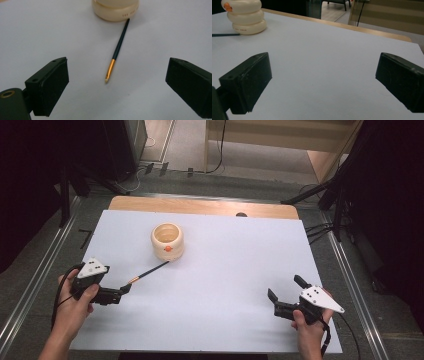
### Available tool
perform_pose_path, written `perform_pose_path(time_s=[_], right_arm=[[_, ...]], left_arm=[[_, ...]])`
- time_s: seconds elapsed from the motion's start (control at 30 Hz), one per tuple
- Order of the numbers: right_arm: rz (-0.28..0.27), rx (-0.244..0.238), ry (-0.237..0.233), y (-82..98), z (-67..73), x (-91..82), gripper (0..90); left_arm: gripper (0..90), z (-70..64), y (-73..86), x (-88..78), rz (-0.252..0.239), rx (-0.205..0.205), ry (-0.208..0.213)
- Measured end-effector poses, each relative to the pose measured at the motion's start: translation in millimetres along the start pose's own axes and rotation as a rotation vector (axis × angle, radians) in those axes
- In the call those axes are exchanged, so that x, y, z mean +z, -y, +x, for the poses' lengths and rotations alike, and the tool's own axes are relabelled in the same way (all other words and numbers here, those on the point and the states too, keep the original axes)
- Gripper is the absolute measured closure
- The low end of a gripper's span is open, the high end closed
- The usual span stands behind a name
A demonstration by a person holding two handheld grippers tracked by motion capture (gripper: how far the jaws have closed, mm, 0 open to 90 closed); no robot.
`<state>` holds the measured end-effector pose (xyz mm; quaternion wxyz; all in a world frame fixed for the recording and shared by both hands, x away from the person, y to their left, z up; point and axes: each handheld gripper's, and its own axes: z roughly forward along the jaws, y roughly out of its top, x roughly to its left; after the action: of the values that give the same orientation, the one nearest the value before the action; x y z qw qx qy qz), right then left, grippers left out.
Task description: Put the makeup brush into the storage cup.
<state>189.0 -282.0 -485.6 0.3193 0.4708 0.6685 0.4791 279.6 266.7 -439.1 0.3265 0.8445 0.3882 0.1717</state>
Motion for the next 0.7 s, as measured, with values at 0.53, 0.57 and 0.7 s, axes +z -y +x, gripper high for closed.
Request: perform_pose_path(time_s=[0.53, 0.57, 0.7], right_arm=[[0.011, -0.004, -0.002, 1.1, 1.6, 2.1, 0.6], [0.011, -0.004, -0.002, 1.1, 1.6, 2.1, 0.6], [0.018, -0.010, -0.004, 1.6, 3.0, 3.4, 0.6]], left_arm=[[13.6, -0.1, -36.2, 39.1, 0.321, 0.120, 0.036], [13.8, -0.1, -36.2, 39.1, 0.321, 0.120, 0.036], [13.4, -3.0, -42.0, 56.9, 0.430, 0.133, 0.060]])
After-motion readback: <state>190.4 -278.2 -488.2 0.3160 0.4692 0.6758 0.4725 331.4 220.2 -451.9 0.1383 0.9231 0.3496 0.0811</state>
